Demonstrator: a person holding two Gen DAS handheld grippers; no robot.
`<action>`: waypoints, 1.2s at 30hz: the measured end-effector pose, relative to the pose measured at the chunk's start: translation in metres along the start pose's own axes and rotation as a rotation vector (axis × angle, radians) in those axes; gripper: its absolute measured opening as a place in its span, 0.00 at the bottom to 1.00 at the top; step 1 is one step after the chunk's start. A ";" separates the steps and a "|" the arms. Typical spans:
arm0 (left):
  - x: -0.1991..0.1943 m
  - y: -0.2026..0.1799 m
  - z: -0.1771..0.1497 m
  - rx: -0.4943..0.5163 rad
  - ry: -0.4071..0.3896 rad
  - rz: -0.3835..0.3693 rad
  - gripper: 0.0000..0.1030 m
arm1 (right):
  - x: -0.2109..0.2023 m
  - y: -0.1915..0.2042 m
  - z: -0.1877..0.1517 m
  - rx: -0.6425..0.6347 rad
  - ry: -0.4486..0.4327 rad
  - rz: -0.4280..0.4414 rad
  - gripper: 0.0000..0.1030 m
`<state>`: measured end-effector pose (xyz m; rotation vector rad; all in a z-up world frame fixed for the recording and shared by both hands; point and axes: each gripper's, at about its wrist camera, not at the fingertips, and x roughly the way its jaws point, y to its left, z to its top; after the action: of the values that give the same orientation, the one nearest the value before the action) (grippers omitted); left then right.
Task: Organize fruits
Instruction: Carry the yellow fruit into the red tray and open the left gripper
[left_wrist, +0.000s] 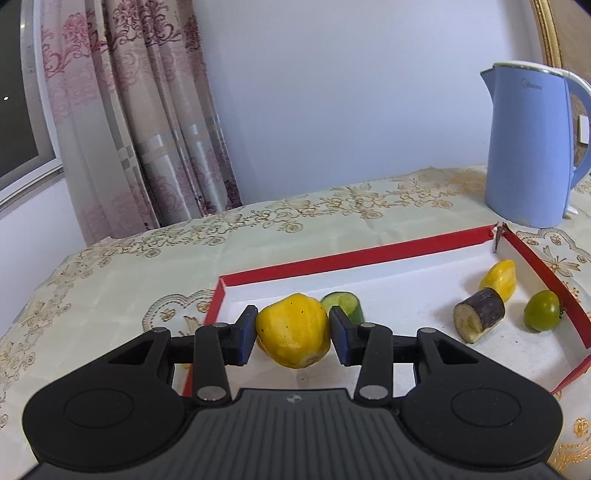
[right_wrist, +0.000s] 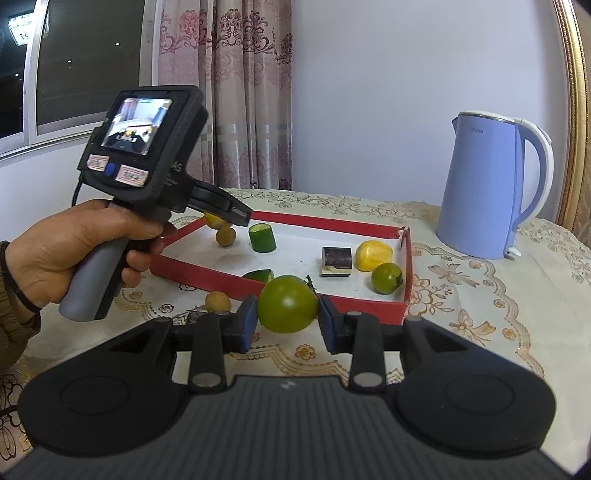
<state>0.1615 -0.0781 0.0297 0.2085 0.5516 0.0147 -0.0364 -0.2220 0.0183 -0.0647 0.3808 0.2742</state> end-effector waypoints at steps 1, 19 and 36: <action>0.001 -0.001 0.000 0.000 0.004 0.004 0.40 | 0.000 -0.001 0.000 0.001 0.000 -0.001 0.32; 0.022 0.030 -0.024 -0.063 0.098 0.062 0.41 | 0.002 -0.001 0.000 -0.006 0.002 0.006 0.32; 0.022 0.036 -0.020 -0.103 0.092 0.043 0.61 | 0.002 0.003 0.000 -0.015 0.008 0.010 0.32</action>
<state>0.1713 -0.0377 0.0088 0.1193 0.6366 0.0946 -0.0354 -0.2182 0.0177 -0.0785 0.3876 0.2864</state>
